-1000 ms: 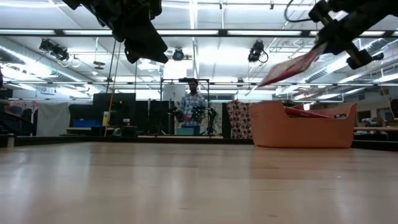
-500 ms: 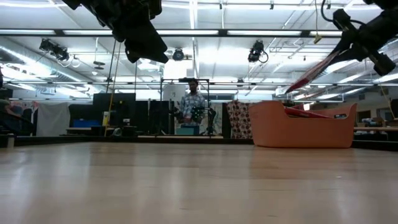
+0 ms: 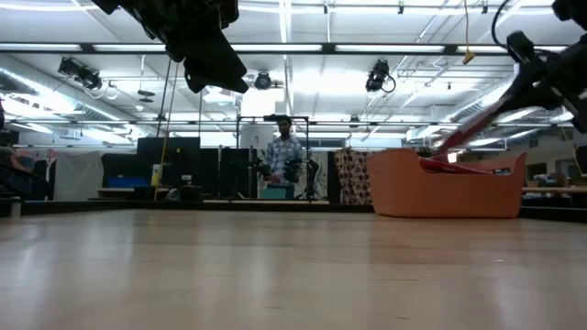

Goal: Sort popcorn bags into baskets
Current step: Put the red popcorn bag into the orange bin

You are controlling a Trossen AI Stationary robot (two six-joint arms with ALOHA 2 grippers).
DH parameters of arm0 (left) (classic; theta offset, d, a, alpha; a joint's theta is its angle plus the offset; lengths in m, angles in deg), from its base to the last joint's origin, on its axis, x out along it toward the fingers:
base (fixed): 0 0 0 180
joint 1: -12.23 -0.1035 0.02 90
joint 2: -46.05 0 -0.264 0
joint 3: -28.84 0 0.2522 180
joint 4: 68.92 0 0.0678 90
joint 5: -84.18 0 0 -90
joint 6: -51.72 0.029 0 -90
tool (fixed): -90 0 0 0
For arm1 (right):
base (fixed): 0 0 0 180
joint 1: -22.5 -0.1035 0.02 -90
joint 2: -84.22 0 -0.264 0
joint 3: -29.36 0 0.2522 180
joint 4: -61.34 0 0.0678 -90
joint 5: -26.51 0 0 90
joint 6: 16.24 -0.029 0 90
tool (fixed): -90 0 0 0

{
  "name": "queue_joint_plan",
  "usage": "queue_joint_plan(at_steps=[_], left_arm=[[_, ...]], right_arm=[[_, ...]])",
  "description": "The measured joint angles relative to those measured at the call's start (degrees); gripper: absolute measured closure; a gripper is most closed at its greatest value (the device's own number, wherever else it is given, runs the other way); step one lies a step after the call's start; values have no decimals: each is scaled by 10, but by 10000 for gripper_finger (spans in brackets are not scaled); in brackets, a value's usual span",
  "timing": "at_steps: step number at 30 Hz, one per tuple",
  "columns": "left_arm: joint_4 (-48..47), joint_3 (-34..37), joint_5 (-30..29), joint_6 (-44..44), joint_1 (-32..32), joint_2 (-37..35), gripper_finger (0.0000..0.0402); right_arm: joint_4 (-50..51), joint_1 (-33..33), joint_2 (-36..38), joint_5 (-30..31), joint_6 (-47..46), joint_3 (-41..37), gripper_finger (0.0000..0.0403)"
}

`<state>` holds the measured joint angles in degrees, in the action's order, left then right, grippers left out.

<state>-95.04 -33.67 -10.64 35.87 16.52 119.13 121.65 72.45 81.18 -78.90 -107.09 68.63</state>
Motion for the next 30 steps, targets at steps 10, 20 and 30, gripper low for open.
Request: queue_joint_plan(at_steps=[10, 20, 30], left_arm=[[-6, 0, 0, -11, 0, 0, 244], [-5, 0, 1, -15, 0, 0, 244], [-5, 0, 1, -15, 0, 0, 244]], right_arm=[[16, 0, 20, 89, -74, -14, 382], [-47, 0, -72, 224, -161, -14, 374], [-195, -2, -293, 186, -195, -14, 362]])
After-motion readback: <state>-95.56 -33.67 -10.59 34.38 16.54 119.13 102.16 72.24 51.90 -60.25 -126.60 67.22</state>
